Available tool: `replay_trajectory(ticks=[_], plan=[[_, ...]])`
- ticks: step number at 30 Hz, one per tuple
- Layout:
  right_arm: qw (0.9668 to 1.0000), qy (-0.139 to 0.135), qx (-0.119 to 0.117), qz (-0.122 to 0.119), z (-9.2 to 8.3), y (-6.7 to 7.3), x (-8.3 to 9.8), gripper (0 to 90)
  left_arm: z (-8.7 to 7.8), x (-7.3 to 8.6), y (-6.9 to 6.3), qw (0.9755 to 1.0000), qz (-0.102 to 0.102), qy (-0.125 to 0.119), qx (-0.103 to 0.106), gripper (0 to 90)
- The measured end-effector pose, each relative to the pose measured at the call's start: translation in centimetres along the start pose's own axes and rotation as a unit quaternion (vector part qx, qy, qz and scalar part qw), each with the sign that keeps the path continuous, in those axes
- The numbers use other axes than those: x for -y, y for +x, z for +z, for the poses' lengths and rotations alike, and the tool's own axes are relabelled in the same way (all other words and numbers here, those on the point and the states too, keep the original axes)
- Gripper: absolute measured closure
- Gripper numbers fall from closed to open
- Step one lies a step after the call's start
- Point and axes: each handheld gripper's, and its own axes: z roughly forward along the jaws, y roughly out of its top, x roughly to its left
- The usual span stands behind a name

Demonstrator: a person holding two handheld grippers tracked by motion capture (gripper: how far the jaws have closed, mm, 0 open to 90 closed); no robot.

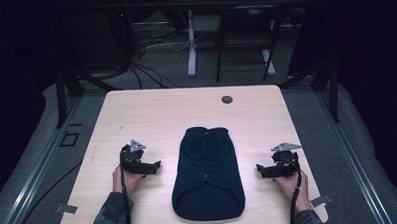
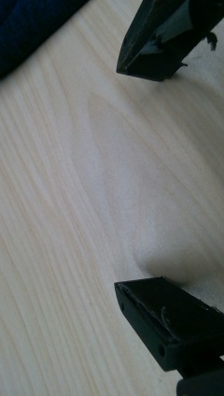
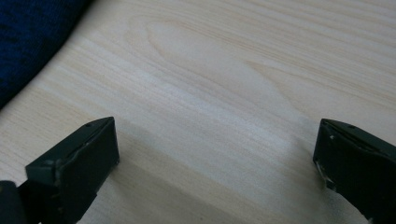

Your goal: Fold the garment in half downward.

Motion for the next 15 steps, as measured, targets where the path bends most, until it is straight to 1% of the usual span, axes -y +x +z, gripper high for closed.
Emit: replay_trajectory(ticks=[2,3,5,6,7,8,9,12,13,14,15], plan=[[0.9998,0.004,0.007,-0.016,-0.1,0.4,-0.2,0.0,-0.1,-0.1,0.0,1.0,-0.002,0.005,0.008,0.0],[0.9997,0.006,0.008,-0.021,-0.3,0.5,-0.4,0.0,-0.1,-0.2,0.0,0.9999,0.001,0.004,0.01,0.0],[0.9997,0.006,-0.001,-0.025,-0.6,0.8,-0.7,0.0,-0.1,-0.4,-0.1,0.9998,0.0,0.003,0.019,0.0],[0.9997,-0.001,-0.001,-0.026,-0.7,1.0,-0.8,0.0,-0.2,-0.5,-0.2,0.9998,0.005,0.001,0.019,0.0],[0.9996,-0.002,-0.006,-0.028,-0.7,1.1,-1.0,0.0,-0.2,-0.6,-0.3,0.9998,0.01,0.001,0.018,0.0],[0.9995,-0.002,-0.006,-0.03,-0.8,1.2,-1.1,0.0,-0.2,-0.6,-0.4,0.9998,0.012,0.0,0.018,0.0],[0.9995,-0.004,-0.011,-0.03,-0.8,1.3,-1.2,0.0,-0.2,-0.7,-0.6,0.9996,0.018,0.002,0.02,0.0],[0.9992,-0.001,-0.023,-0.033,-0.9,1.6,-1.6,0.1,-0.1,-1.0,-0.9,0.9994,0.025,0.005,0.025,0.0],[0.9992,-0.002,-0.026,-0.032,-0.9,1.7,-1.8,0.1,-0.1,-1.1,-0.9,0.9992,0.023,0.007,0.032,0.0],[0.9989,0.0,-0.034,-0.032,-0.9,1.8,-1.9,0.1,-0.1,-1.2,-1.0,0.9991,0.022,0.006,0.035,0.0],[0.9988,-0.004,-0.036,-0.032,-0.9,1.9,-2.1,0.3,-0.1,-1.3,-1.0,0.999,0.022,0.007,0.038,0.0]])
